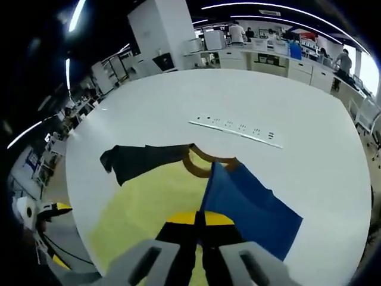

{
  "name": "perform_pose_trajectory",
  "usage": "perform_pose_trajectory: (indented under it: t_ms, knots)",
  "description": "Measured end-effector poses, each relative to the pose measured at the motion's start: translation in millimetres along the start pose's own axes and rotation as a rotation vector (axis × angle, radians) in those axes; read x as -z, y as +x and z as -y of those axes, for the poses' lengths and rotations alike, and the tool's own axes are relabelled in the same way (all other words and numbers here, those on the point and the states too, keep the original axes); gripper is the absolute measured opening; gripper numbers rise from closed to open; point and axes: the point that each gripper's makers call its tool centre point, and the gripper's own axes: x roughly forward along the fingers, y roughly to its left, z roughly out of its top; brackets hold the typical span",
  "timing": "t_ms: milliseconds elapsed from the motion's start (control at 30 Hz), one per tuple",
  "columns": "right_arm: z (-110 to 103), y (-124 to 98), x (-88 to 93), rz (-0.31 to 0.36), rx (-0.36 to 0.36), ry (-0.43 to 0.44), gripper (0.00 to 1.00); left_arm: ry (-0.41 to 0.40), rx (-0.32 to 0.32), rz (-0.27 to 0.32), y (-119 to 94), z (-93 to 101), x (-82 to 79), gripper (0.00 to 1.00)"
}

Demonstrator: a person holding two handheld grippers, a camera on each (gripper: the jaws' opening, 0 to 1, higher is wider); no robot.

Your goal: Fold the garment on the visible template until the final outline fits inside the template.

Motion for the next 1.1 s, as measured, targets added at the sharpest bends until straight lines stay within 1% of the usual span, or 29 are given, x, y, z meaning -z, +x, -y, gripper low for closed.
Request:
perform_pose_trajectory:
  t_ms: [167,500,633,733,1000,1100]
  knots:
    - [-9.1,4.8,-2.5,0.0,-0.021,0.01,0.0,0.0,0.003,0.015,-2.6,0.8,-3.2,0.99]
    - [-28.0,15.6,-7.2,0.002,-0.023,-0.022,0.0,-0.003,0.0,0.015,-3.7,-1.0,-2.0,0.99]
    - [-41.9,20.0,-9.3,0.003,-0.038,-0.037,0.0,-0.005,-0.001,0.012,-4.3,-2.0,-0.7,0.99]
    - [-51.6,22.5,-10.3,0.006,-0.051,-0.037,0.0,-0.005,0.005,0.02,-4.6,0.0,-2.2,0.99]
    - [-67.8,28.2,-15.0,0.018,-0.062,-0.047,0.0,-0.018,0.003,0.033,-4.9,-1.3,-3.0,0.99]
    - [-73.7,30.4,-16.4,0.02,-0.073,-0.046,0.0,-0.014,0.002,0.028,-3.9,-0.3,-2.0,0.99]
